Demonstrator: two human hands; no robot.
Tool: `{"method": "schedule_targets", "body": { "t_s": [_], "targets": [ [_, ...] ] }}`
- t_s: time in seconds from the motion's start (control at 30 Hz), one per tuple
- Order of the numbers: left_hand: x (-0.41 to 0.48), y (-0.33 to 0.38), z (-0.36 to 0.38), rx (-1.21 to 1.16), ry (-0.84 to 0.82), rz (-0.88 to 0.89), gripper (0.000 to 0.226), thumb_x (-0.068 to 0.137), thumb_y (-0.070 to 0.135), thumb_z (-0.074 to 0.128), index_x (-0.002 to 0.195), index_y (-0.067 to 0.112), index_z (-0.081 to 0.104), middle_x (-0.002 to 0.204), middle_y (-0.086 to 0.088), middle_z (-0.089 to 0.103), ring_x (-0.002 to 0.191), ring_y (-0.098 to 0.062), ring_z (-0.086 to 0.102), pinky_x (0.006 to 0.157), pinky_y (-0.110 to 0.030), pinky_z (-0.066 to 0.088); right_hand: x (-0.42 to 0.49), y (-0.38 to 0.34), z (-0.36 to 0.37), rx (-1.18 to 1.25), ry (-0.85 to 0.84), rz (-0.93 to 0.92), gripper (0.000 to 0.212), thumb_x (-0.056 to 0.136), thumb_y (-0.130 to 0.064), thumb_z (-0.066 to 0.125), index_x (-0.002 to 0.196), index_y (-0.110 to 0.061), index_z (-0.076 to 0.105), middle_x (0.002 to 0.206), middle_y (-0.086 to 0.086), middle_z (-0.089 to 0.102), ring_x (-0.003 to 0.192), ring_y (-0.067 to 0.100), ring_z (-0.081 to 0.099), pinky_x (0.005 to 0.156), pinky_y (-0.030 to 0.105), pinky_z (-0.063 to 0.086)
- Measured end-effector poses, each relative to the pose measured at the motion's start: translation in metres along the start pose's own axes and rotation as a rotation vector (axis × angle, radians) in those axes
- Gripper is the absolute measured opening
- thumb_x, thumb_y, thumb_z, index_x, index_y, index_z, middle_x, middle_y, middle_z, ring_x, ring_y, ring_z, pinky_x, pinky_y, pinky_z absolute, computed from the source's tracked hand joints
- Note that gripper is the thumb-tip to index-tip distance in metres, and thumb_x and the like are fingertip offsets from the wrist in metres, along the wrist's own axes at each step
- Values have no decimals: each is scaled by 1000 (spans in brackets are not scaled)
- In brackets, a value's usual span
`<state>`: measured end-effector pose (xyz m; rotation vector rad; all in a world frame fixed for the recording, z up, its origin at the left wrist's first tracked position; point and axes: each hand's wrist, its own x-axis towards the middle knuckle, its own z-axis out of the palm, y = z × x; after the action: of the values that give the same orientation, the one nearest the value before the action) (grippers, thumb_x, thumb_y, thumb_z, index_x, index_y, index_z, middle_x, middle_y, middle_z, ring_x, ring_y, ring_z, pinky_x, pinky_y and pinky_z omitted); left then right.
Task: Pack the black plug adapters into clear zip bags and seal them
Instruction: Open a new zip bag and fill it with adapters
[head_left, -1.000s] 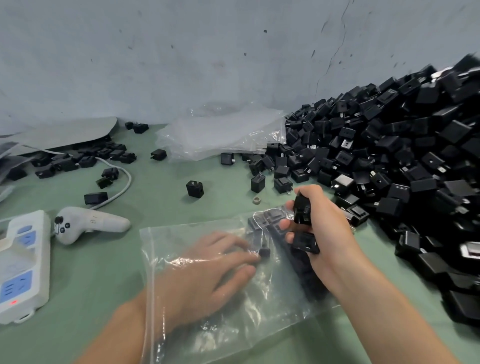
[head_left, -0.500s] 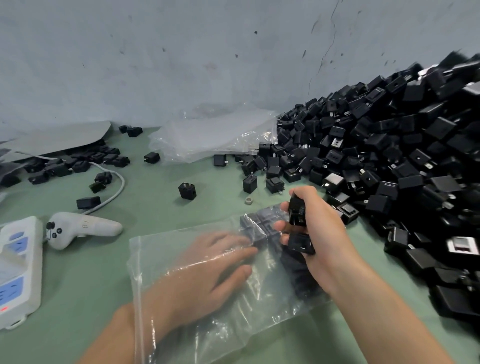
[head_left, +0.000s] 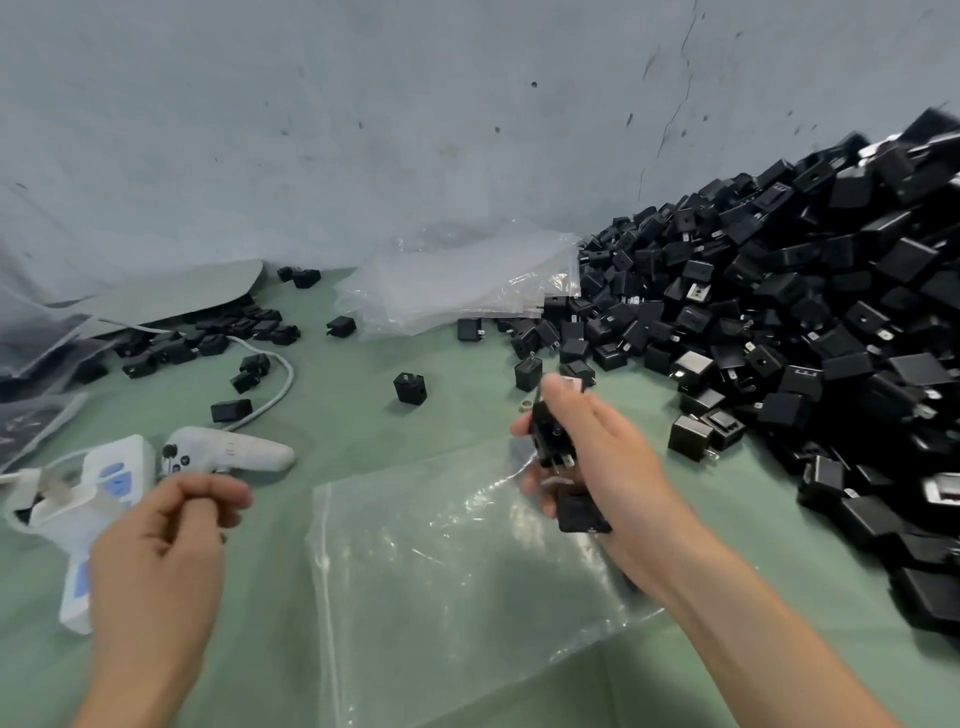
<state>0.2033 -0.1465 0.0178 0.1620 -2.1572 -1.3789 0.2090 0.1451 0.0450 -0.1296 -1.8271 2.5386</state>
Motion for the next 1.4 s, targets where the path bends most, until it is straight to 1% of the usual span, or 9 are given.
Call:
{"method": "schedule_targets", "body": {
  "t_s": [0.1,0.27,0.37,0.5,0.7,0.93,1.03,1.13,1.4],
  "targets": [
    [-16,31,15,-237,-146,24,29,86,12,48,85,28,72,83,0,71,68,-13,64,59,-16,53,-10,5,10,-273,-137,-225,35,75,-55,72,102,-34,65,78,4,68,53,11,61,46,22,44],
    [-58,66,47,-403,-607,-50,24,93,38,51,106,34,71,101,-2,74,87,-16,71,69,-28,58,-23,21,24,-465,-231,-426,37,80,-53,76,114,-50,65,97,-15,69,78,6,65,65,17,50],
    [-61,66,50,-505,-638,-108,27,88,46,58,107,33,71,107,-2,74,92,-11,69,71,-27,56,-23,26,23,-724,-155,-597,42,85,-57,68,125,-51,58,102,-18,63,93,6,62,75,17,46],
    [-53,67,44,-631,-540,-232,25,75,50,66,88,32,75,93,-2,75,79,-12,67,62,-25,53,-23,27,23,-1050,-198,-690,53,85,-72,50,134,-52,44,96,-18,54,81,2,54,65,18,44],
    [-19,26,-10,73,-182,-207,26,93,43,58,94,21,72,74,6,72,65,-3,62,61,-24,45,-15,23,1,-1120,-162,-599,45,93,-52,48,138,-48,48,99,-20,54,85,6,55,72,25,47],
    [-40,0,6,279,-444,-174,20,94,40,62,84,28,74,78,26,72,74,12,64,66,-3,42,-2,16,-33,-1088,75,-565,28,94,-31,54,118,-43,63,101,-24,59,85,6,60,73,38,52],
    [-49,3,17,280,-545,-113,30,93,57,55,92,34,75,92,18,74,94,-6,69,93,-33,52,-3,20,-38,-1109,112,-555,23,95,-31,55,114,-41,64,103,-26,61,88,4,60,76,36,52],
    [-51,3,13,359,-528,90,26,92,62,50,91,41,66,91,21,68,94,-11,62,91,-46,48,-7,24,-41,-1155,134,-525,23,96,-34,52,113,-41,66,106,-25,62,85,5,59,75,38,52],
    [-47,-7,-9,461,-686,335,33,82,68,52,104,47,65,112,33,58,109,5,51,98,-20,32,-3,21,-46,-1121,234,-539,22,95,-35,50,110,-39,66,102,-19,62,82,10,60,75,39,51]
  ]
}}
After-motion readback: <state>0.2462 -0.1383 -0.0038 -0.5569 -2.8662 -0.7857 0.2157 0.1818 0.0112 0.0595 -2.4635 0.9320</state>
